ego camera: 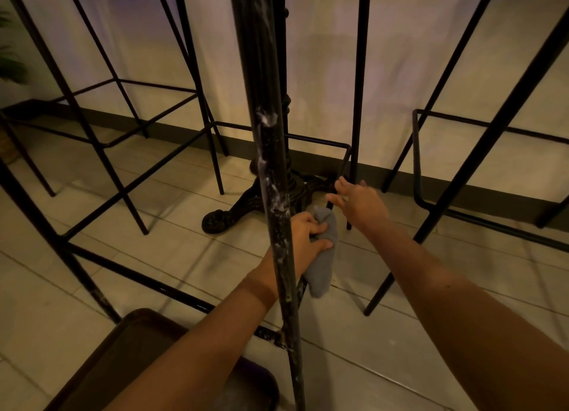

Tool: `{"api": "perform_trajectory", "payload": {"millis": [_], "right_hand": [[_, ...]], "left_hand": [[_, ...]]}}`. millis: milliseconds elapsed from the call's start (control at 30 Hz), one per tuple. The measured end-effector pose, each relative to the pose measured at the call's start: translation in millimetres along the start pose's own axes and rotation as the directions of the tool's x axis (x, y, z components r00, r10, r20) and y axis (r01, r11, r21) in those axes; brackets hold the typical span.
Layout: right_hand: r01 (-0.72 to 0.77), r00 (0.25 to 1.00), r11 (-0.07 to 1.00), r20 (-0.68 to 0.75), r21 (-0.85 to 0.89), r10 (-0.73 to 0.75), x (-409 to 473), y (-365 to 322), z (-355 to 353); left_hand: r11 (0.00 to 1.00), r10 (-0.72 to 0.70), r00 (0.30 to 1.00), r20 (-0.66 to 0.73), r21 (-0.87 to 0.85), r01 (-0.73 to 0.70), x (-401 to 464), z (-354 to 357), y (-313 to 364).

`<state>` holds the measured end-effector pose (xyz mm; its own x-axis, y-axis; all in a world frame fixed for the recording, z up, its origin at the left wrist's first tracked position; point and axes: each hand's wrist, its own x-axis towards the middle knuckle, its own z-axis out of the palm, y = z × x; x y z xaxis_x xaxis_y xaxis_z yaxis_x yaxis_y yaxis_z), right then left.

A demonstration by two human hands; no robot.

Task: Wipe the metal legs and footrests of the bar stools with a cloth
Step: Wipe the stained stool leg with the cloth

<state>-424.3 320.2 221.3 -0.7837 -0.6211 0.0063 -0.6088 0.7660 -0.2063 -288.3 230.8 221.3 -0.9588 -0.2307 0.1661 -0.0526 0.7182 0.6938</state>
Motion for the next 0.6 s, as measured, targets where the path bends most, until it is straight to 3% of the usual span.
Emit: {"api": "perform_trajectory", "payload": {"millis": [400, 600], "right_hand": [[-0.039, 0.999, 0.998, 0.029, 0.044, 0.038, 1, -2, 2], [0.014, 0.999, 0.997, -0.03, -0.08, -0.017, 0, 2, 3]], "left_hand": [[0.999, 0.031, 0.999, -0.022, -0.028, -0.032, -16, 0, -6], [0.991, 0.024, 1.0, 0.001, -0.134, -0.024, -31, -5, -12]]}}
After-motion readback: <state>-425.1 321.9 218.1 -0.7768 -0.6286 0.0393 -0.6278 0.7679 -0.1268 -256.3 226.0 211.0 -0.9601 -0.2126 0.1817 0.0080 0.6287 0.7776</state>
